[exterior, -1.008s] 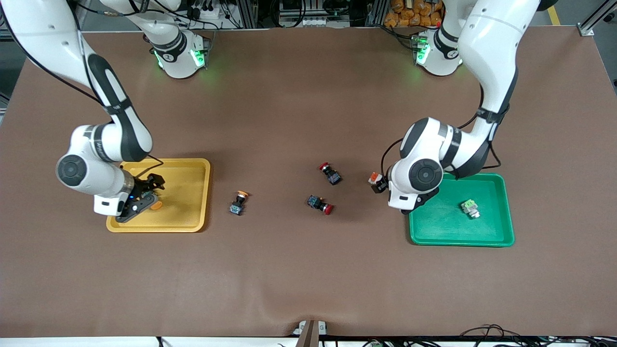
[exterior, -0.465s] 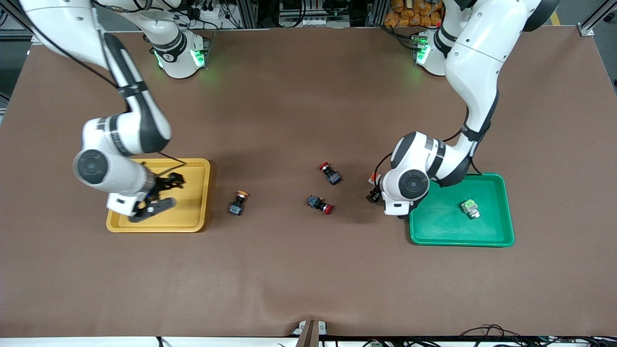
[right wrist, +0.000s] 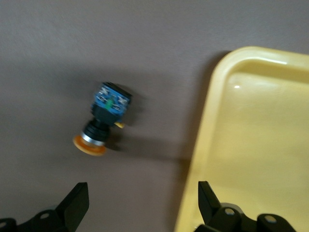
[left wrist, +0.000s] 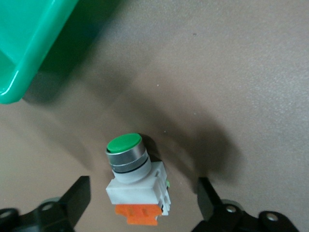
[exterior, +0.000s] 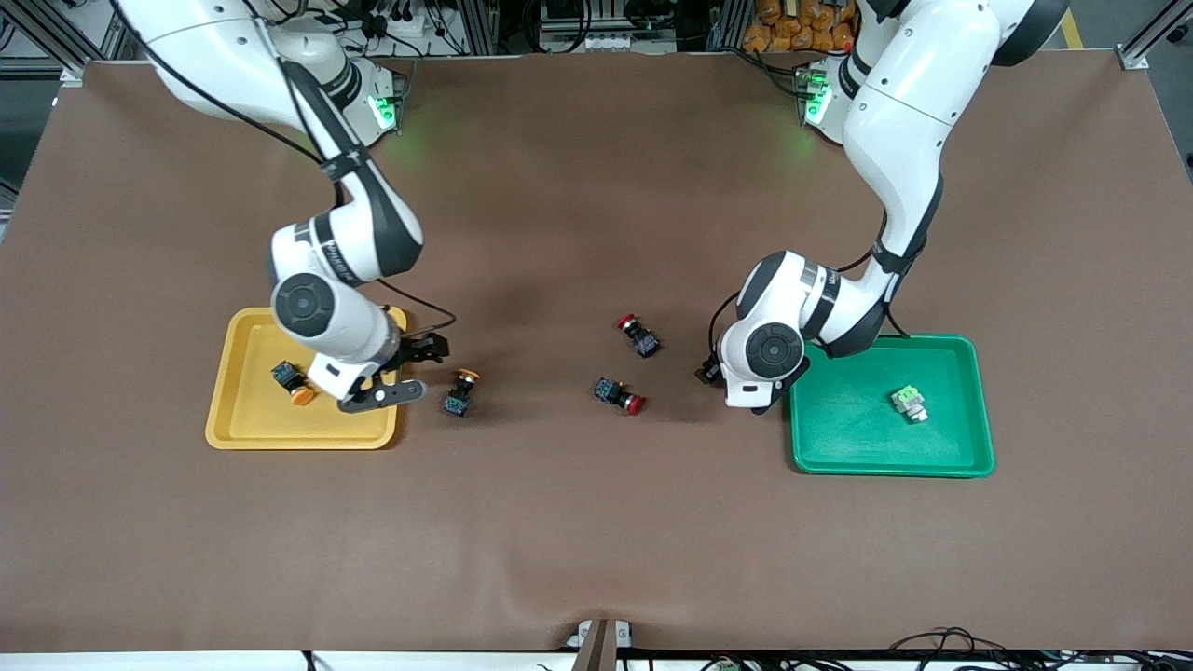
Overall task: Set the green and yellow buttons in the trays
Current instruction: 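Grasp the second orange and green buttons with the right and left grippers, then open the left gripper over the green tray while the right gripper moves orange, then release the right gripper's button in the yellow tray while the left gripper withdraws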
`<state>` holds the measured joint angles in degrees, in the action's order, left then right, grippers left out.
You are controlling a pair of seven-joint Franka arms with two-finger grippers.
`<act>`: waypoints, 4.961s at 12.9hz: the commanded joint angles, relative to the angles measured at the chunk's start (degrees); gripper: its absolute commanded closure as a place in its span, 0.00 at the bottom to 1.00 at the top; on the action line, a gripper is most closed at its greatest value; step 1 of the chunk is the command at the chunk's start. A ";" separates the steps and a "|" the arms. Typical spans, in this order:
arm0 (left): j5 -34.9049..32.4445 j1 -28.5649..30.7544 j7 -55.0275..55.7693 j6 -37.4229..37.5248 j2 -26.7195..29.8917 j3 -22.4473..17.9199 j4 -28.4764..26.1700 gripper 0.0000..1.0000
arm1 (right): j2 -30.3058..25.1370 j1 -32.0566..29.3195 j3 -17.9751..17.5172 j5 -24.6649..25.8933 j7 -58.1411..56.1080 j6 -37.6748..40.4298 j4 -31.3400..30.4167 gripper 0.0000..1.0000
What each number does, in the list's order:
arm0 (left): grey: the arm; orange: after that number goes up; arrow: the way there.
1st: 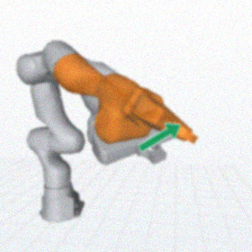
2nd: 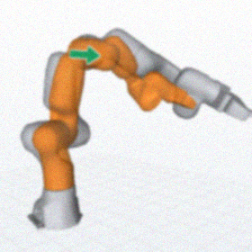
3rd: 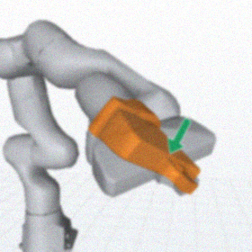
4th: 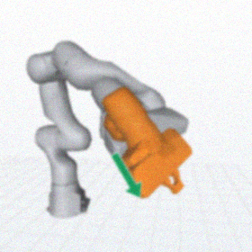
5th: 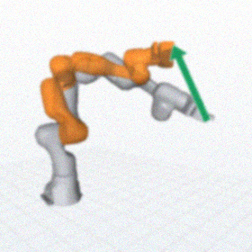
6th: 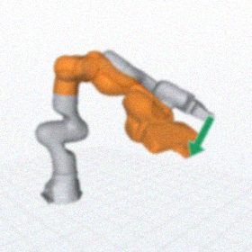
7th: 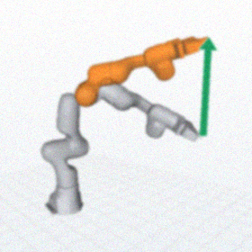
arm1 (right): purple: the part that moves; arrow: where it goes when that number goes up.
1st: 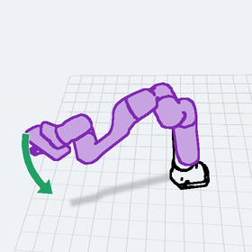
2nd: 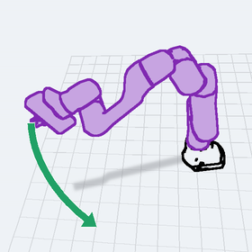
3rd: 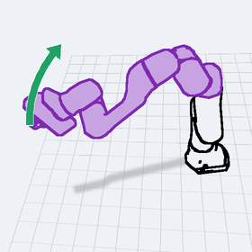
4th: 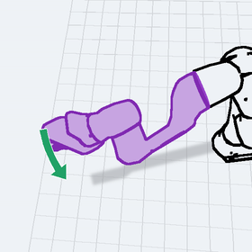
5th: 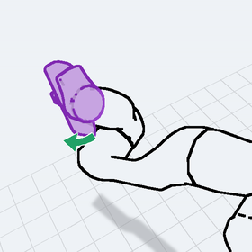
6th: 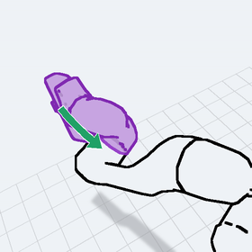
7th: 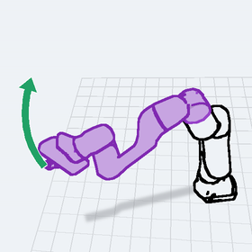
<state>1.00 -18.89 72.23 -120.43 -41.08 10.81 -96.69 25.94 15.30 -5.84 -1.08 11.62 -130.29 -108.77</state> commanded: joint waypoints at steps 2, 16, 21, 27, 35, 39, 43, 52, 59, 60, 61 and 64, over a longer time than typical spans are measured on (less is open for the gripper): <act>-0.21 -0.18 0.98 -0.42 0.12 -0.35 -0.26 1.00 | 2.44 1.92 0.48 -1.46 7.43 -4.78 0.13 0.00; -1.35 1.40 -3.92 2.92 6.09 -12.99 10.99 1.00 | 11.85 4.65 0.83 -1.47 14.92 -13.49 5.50 0.00; -1.44 3.95 -19.46 2.92 5.13 -15.73 10.56 1.00 | 13.00 4.74 1.01 -1.47 14.92 -15.78 5.32 0.32; -1.44 8.17 -38.28 3.01 3.82 -15.73 9.50 1.00 | 13.53 4.65 1.09 -1.29 14.75 -15.96 5.32 1.00; -1.35 6.68 -39.46 3.01 1.96 -15.29 6.60 0.70 | 9.85 4.83 0.83 -1.73 15.54 -7.47 5.58 1.00; -1.35 7.03 -39.45 3.27 4.85 -15.38 6.86 0.00 | 8.34 4.30 0.92 -1.82 14.57 -2.60 8.04 1.00; -1.44 7.47 -39.89 10.72 14.24 -15.82 7.22 0.00 | 7.11 1.50 1.01 -1.73 7.92 -0.15 7.87 1.00; -2.23 12.92 -56.06 33.40 35.70 -15.73 8.01 0.00 | 0.95 -13.09 1.01 -1.65 -22.14 6.03 2.26 1.00; -3.72 17.49 -73.50 38.16 43.71 -8.44 8.27 0.00 | 4.65 -12.57 1.01 -1.56 -25.68 -13.15 -6.98 1.00; -3.72 17.05 -76.16 39.30 44.67 -8.70 8.10 0.00 | 4.74 -12.57 1.01 -1.56 -25.77 -13.40 -7.07 1.00; -3.72 16.79 -77.06 40.18 44.94 -9.05 8.27 0.00 | 4.74 -12.57 1.01 -1.47 -25.86 -13.49 -6.99 1.00; -3.98 16.78 -82.95 40.36 44.51 -9.76 9.23 0.00 | 4.82 -12.40 1.01 -1.47 -26.99 -13.58 -6.90 0.84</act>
<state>-1.51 -2.27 -7.59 -80.64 2.99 1.23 -87.51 31.03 2.99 -4.62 -2.40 -13.79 -143.30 -115.28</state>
